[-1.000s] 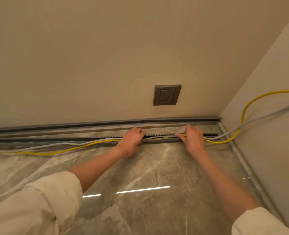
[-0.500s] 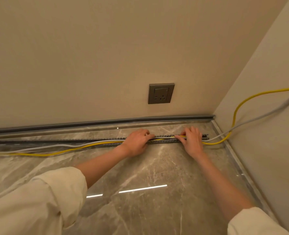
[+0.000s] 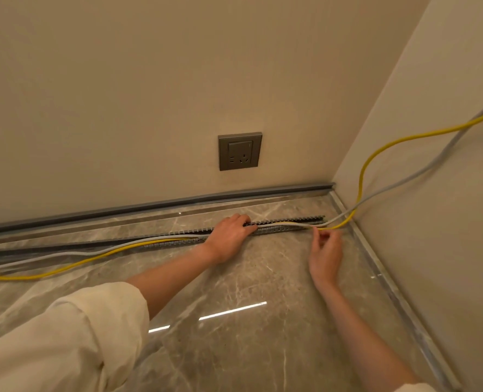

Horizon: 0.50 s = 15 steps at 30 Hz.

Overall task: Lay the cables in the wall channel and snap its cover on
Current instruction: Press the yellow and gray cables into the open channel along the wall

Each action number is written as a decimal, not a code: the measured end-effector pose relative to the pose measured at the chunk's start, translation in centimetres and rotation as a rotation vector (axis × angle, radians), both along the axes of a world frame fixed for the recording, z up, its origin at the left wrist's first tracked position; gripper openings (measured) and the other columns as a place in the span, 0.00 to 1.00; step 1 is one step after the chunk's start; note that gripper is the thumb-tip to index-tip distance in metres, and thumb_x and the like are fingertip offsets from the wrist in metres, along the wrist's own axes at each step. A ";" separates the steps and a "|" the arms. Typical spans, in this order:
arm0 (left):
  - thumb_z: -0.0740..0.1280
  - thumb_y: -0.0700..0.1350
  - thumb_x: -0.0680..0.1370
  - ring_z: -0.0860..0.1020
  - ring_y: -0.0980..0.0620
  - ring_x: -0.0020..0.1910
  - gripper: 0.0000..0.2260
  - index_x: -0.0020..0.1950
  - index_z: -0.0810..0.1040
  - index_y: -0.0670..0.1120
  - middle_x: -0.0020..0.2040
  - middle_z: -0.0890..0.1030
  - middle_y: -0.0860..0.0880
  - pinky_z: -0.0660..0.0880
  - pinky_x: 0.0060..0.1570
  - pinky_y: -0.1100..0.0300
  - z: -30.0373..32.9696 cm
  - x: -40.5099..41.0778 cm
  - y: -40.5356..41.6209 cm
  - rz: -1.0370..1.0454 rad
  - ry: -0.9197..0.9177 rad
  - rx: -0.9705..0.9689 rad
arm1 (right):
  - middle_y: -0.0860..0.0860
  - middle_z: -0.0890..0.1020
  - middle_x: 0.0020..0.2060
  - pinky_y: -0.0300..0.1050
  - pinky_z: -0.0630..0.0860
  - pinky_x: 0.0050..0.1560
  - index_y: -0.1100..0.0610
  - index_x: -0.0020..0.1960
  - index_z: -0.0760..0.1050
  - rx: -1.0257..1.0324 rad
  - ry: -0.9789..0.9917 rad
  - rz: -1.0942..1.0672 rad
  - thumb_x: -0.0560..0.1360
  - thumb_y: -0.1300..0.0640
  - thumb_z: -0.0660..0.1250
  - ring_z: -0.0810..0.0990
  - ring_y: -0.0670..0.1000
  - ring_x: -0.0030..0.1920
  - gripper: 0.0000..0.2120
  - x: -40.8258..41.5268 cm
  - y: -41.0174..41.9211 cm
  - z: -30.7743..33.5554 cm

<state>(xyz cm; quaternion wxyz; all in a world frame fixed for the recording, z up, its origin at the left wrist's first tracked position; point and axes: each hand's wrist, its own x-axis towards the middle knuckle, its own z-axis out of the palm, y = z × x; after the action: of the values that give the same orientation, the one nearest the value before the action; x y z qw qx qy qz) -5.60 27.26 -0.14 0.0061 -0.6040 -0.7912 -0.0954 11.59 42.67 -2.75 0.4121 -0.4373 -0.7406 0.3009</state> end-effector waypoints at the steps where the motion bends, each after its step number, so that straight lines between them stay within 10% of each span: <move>1: 0.62 0.42 0.78 0.73 0.44 0.57 0.17 0.67 0.71 0.47 0.60 0.75 0.43 0.73 0.53 0.50 0.0 0.1 0.1 0.012 -0.005 0.002 | 0.55 0.76 0.36 0.36 0.64 0.36 0.62 0.47 0.70 -0.094 0.087 -0.038 0.76 0.58 0.66 0.73 0.51 0.35 0.08 0.0 -0.1 0.0; 7: 0.61 0.40 0.78 0.72 0.45 0.58 0.17 0.68 0.71 0.48 0.61 0.75 0.44 0.73 0.55 0.50 0.1 0.1 0.3 0.040 -0.036 -0.014 | 0.52 0.77 0.28 0.32 0.70 0.22 0.55 0.52 0.66 -0.504 0.297 -0.115 0.77 0.58 0.66 0.74 0.39 0.19 0.09 -0.8 2.9 0.1; 15: 0.62 0.37 0.77 0.72 0.44 0.56 0.18 0.67 0.72 0.46 0.60 0.76 0.44 0.73 0.53 0.50 0.3 0.1 0.6 0.059 -0.063 -0.018 | 0.49 0.74 0.28 0.34 0.66 0.21 0.56 0.49 0.77 -0.838 0.279 0.158 0.77 0.59 0.66 0.71 0.42 0.24 0.02 0.1 6.8 0.8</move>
<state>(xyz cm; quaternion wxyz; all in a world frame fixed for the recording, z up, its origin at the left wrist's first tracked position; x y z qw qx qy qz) -5.48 27.86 0.13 -0.0216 -0.5773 -0.8092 -0.1071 11.68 49.46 -1.94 0.2710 -0.4637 -0.5231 0.6617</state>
